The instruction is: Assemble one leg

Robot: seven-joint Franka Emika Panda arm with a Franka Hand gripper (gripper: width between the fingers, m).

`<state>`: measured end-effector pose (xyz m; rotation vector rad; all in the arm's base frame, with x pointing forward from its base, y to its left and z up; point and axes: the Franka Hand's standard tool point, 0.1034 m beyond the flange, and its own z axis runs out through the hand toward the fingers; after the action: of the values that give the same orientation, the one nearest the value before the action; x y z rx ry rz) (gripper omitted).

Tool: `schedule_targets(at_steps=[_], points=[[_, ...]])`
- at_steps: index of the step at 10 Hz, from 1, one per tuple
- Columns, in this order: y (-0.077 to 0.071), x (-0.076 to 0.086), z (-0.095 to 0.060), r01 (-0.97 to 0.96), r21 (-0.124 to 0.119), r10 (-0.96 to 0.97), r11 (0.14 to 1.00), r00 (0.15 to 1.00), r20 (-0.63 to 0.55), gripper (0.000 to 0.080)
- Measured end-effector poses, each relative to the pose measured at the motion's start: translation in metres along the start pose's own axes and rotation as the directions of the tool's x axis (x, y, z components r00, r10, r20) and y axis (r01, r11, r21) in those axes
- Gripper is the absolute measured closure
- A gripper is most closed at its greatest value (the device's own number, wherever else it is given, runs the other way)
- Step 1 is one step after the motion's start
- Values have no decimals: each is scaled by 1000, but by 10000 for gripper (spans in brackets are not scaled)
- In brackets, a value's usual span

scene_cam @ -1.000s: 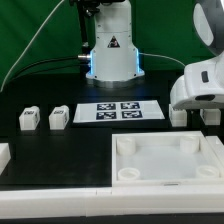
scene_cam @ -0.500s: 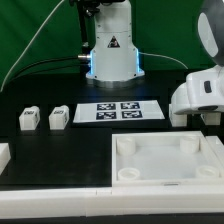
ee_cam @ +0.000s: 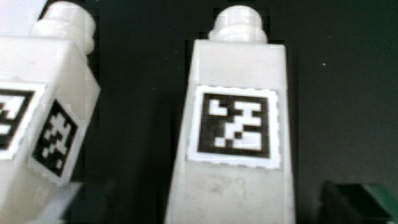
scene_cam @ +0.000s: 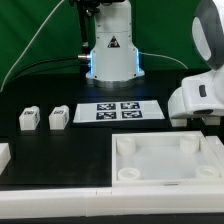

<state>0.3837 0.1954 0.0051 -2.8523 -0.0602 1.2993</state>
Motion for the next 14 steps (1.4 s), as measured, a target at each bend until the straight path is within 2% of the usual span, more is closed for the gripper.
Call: schedule_targets(at_steps=[1, 2, 3, 6, 8, 10, 13, 14], points=[[0, 0, 0, 0, 0, 0, 1000, 1000, 0, 425], [0, 0, 0, 0, 0, 0, 1000, 1000, 0, 425], [0, 0, 0, 0, 0, 0, 1000, 1000, 0, 508], [1, 0, -1, -2, 2, 2, 1000, 1000, 0, 508], [4, -5, -9, -5, 2, 5, 1000, 1000, -3, 508], [12, -25, -30, -11, -1, 11, 1000, 1000, 10, 507], [42, -52, -71, -24, 20, 24, 1000, 1000, -12, 506], [51, -56, -78, -28, 30, 29, 999, 999, -33, 506]])
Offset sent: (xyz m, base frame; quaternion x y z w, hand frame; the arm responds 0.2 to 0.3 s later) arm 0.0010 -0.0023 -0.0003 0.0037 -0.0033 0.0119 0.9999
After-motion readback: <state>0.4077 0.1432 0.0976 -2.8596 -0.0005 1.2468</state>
